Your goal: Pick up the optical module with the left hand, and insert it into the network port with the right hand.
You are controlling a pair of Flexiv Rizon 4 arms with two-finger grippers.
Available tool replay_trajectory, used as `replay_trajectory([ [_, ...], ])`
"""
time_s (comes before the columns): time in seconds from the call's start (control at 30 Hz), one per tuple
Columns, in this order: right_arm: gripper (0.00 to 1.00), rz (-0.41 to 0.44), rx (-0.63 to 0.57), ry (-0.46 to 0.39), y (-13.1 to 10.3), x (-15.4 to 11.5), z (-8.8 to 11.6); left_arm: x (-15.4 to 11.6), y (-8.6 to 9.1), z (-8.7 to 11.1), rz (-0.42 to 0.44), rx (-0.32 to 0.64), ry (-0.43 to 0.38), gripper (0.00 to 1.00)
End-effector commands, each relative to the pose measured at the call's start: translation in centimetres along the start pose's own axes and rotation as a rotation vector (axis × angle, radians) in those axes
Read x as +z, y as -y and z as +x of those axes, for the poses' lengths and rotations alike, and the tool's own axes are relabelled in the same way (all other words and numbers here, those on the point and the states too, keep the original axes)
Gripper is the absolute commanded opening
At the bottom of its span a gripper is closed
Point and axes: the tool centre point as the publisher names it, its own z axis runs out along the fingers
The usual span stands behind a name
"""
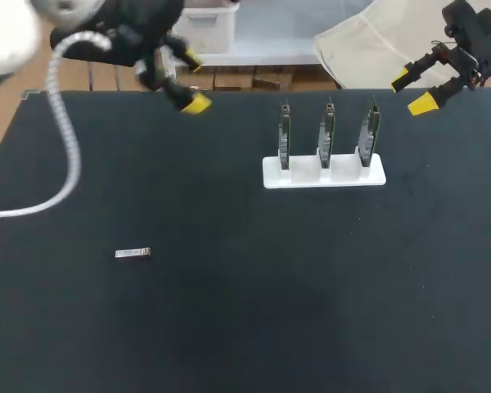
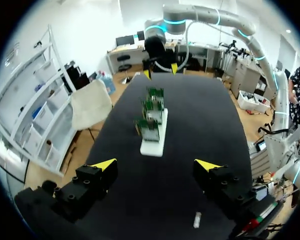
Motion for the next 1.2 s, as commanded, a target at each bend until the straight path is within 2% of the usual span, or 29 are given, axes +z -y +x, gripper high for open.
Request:
replay_trajectory([
  [0.03, 1.00, 0.001, 0.000, 0.000, 0.0, 0.0, 0.0, -8.6, 8.1, 4.4, -0.231, -0.134, -0.216, 1.00],
  [0.07, 1.00, 0.001, 0.000, 0.000, 0.0, 0.0, 0.0, -9.1, 8.7, 5.1, -0.237, -0.145, -0.214, 1.00],
  [0.23, 1.00, 0.001, 0.000, 0.000, 0.0, 0.0, 0.0, -9.7, 11.2, 8.5, -0.214, -0.255, -0.342, 1.00],
  [0.33, 1.00, 0.001, 0.000, 0.000, 0.0, 0.0, 0.0, -9.5, 12.0, 10.0, -0.198, -0.293, -0.360, 1.00],
  [0.4, 1.00, 0.001, 0.000, 0.000, 0.0, 0.0, 0.0, -9.3, 12.2, 10.6, -0.199, -0.317, -0.334, 1.00],
  [0.47, 1.00, 0.001, 0.000, 0.000, 0.0, 0.0, 0.0, -8.6, 11.9, 10.4, -0.194, -0.294, -0.261, 1.00],
  [0.97, 1.00, 0.001, 0.000, 0.000, 0.0, 0.0, 0.0, -8.6, 11.9, 10.4, -0.194, -0.294, -0.261, 1.00],
  [1.03, 1.00, 0.001, 0.000, 0.000, 0.0, 0.0, 0.0, -6.8, 11.5, 9.3, -0.160, -0.180, -0.391, 1.00],
  [1.07, 1.00, 0.001, 0.000, 0.000, 0.0, 0.0, 0.0, -6.0, 11.4, 9.3, -0.143, -0.153, -0.469, 1.00],
  [1.17, 1.00, 0.001, 0.000, 0.000, 0.0, 0.0, 0.0, -4.5, 11.4, 10.5, -0.099, -0.119, -0.575, 1.00],
  [1.2, 1.00, 0.001, 0.000, 0.000, 0.0, 0.0, 0.0, -4.2, 11.5, 11.3, -0.090, -0.144, -0.612, 1.00],
])
